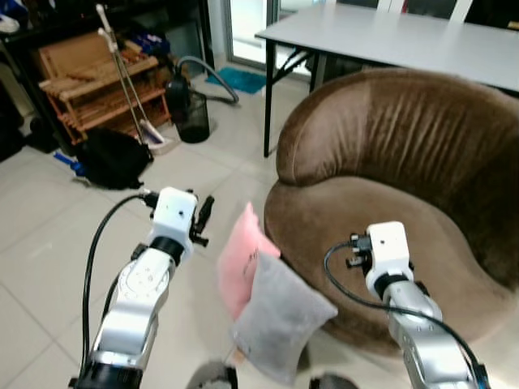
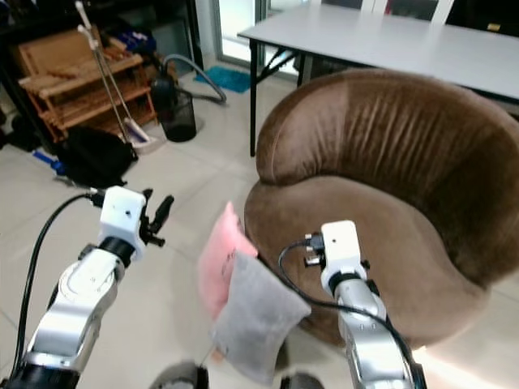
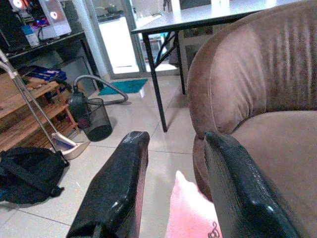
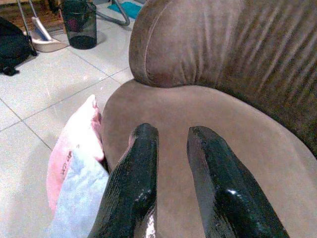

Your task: Move the pillow to the sofa from floor

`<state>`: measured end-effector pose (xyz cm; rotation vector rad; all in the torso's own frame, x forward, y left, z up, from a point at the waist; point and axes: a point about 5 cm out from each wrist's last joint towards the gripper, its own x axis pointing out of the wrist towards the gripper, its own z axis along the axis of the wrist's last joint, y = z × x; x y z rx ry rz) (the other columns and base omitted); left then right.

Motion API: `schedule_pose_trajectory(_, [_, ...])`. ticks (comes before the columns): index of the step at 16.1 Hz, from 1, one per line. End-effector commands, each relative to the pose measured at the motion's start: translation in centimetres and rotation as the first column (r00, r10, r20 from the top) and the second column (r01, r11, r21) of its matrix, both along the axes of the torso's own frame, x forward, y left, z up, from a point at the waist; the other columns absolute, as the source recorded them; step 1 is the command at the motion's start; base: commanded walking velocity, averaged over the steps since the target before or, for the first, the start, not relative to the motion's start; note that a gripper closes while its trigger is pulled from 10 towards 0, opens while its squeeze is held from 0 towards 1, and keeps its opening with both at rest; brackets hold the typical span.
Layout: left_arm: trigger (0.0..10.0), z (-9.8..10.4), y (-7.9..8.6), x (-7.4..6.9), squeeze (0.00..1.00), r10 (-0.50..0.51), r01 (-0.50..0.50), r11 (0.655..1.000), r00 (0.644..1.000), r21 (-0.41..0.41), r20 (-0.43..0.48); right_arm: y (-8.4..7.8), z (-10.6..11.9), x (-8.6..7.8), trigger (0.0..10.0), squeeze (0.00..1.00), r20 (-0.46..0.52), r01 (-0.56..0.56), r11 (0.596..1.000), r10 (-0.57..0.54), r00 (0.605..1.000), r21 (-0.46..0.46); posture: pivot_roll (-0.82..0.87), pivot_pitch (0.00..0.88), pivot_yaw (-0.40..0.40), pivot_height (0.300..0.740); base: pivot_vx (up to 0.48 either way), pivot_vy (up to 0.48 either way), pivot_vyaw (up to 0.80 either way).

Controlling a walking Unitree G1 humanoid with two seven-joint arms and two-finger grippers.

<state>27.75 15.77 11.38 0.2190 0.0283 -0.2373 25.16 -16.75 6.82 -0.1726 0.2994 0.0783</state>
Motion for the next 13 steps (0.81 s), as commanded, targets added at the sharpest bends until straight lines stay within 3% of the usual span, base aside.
schedule_pose_trajectory(1, [10.0, 0.13, 0.04, -0.02, 0.00, 0.007, -0.007, 1.000, 1.000, 0.010, 0.008, -0.23, 0.16, -0.10, 10.0, 0.00, 0.006, 0.003, 1.000, -0.003, 1.000, 0.001, -0.03, 0.019, 0.024, 0.628, 0.000, 0.000, 0.00])
schedule_pose_trajectory(6, [10.0, -0.10, 0.08, -0.25, 0.00, 0.007, -0.007, 1.000, 1.000, -0.009, 0.012, -0.16, 0.22, 0.00, 10.0, 0.00, 0.019, -0.007, 1.000, 0.007, 1.000, -0.008, -0.04, 0.010, 0.020, 0.583, 0.000, 0.000, 0.00])
schedule_pose_trajectory(12, [10.0, -0.73, 0.37, -0.55, 0.00, 0.021, -0.022, 0.998, 1.000, -0.052, -0.020, 0.31, 0.14, -0.03, 10.0, 0.00, 0.021, -0.029, 0.999, 0.030, 0.999, -0.017, -0.03, 0.003, 0.007, 0.583, 0.044, 0.000, 0.00])
schedule_pose_trajectory(13, [10.0, -0.79, 0.30, -0.56, 0.11, 0.010, -0.012, 0.997, 1.000, -0.071, -0.025, 0.39, 0.15, -0.02, 10.0, 0.00, 0.021, -0.035, 0.999, 0.035, 0.999, -0.021, -0.03, 0.003, 0.007, 0.583, 0.322, 0.000, 0.00])
